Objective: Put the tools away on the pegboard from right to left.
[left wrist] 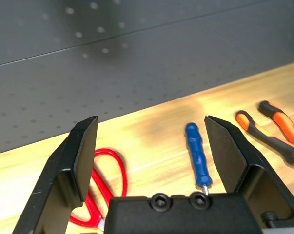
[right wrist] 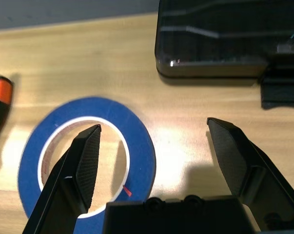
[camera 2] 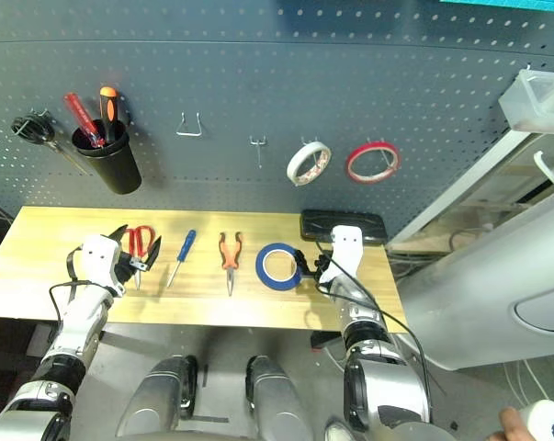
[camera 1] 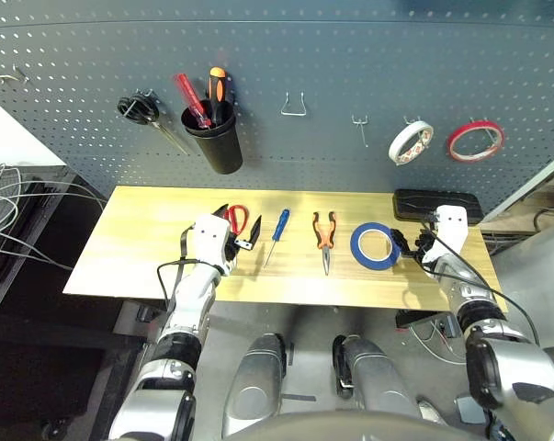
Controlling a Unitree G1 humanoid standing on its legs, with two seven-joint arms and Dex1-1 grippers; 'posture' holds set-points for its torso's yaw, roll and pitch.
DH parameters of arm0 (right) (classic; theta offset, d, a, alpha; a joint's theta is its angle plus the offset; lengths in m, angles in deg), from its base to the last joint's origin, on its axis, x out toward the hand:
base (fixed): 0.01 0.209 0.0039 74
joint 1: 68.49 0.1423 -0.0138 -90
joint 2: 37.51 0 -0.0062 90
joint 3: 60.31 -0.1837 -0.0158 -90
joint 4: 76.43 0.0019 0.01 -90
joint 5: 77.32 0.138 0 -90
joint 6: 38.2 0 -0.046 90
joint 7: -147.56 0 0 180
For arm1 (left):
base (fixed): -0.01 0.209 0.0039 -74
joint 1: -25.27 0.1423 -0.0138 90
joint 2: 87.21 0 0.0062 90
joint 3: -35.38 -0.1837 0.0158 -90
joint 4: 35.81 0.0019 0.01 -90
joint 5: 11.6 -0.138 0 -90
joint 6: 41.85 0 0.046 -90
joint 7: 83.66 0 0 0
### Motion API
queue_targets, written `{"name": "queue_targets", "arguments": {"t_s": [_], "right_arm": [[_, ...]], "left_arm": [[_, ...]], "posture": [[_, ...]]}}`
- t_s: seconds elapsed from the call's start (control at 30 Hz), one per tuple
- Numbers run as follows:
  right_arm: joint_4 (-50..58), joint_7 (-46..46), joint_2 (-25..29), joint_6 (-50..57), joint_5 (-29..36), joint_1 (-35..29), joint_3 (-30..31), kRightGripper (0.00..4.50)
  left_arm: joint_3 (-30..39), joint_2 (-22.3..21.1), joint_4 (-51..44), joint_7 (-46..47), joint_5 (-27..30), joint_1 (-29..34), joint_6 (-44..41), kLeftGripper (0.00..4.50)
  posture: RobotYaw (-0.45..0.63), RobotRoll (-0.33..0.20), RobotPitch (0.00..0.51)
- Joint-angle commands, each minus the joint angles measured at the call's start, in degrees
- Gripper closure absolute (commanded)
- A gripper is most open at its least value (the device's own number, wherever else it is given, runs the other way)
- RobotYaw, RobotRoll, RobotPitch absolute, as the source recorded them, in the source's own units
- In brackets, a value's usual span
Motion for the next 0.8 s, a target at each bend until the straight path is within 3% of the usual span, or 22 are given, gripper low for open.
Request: {"name": "queue_targets", "arguments": {"t_s": [0.03, 0.27, 0.4, 0.5, 0.8], "right_arm": [[-0.2, 0.8, -0.4, 4.1, -1.5, 0.4, 1.7, 0.00], [-0.5, 2.2, -1.1, 10.6, -1.9, 2.2, 2.1, 0.00], [-0.4, 2.7, -1.3, 12.6, -2.2, 2.7, 2.3, 0.00], [-0.1, 2.9, -1.5, 14.1, -2.5, 3.0, 2.7, 0.58], [1.4, 3.7, -1.0, 15.0, -2.0, 2.4, 2.3, 3.60]], "left_arm": [[-1.2, 0.1, -2.5, -0.3, -1.0, 1.9, -1.9, 0.04], [-4.0, -1.3, -7.6, -1.9, -3.2, 4.4, -3.2, 0.04], [-8.5, -4.1, -10.1, -4.7, -7.8, 5.7, -2.2, 0.04], [-11.2, -5.2, -11.6, -6.9, -9.1, 6.3, -2.5, 0.00], [-11.5, -4.7, -10.9, -6.5, -8.8, 5.3, -3.0, 0.00]], "posture": [[0.09, 0.000, 0.266], [0.10, 0.000, 0.292], [0.11, 0.000, 0.303], [0.11, 0.000, 0.309], [0.10, 0.000, 0.297]]}}
